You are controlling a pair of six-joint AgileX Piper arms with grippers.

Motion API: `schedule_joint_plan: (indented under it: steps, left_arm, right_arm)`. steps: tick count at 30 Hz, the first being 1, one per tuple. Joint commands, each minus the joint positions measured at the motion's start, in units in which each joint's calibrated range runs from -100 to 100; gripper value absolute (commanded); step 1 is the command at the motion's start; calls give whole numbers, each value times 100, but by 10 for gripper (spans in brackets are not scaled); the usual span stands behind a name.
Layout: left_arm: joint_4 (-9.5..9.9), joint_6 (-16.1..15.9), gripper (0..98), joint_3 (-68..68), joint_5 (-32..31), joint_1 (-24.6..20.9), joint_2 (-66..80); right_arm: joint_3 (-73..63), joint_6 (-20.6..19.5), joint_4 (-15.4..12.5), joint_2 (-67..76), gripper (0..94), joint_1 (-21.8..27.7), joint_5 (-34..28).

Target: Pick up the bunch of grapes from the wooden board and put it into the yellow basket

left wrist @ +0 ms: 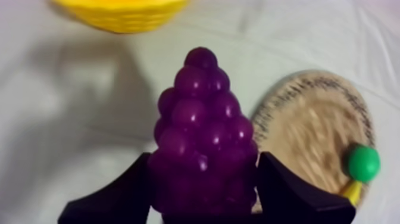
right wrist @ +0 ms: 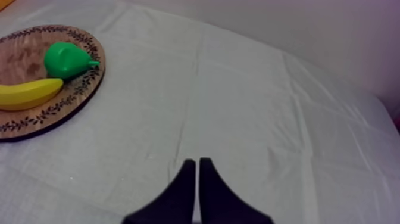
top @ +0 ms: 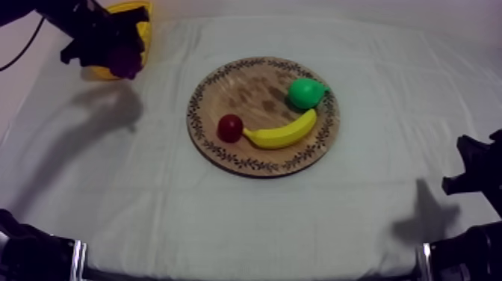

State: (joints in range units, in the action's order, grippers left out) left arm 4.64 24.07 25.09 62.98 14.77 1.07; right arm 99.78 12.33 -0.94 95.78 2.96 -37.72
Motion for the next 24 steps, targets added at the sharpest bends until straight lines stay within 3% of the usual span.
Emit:
schedule_joint_plan:
  steps: [1, 12, 24]
  left_arm:
    - [-11, -127, 391, 80, -88, -335, -49]
    - [-20, -615, 391, -661, -176, -982, -741]
    - [12, -1257, 391, -3185, 161, -1229, -2095]
  right_arm:
    - [-1, 0, -1, -2, 3, 3, -2]
    - [-1, 0, -1, -2, 3, 3, -2]
    - [-1, 0, -1, -2, 3, 3, -2]
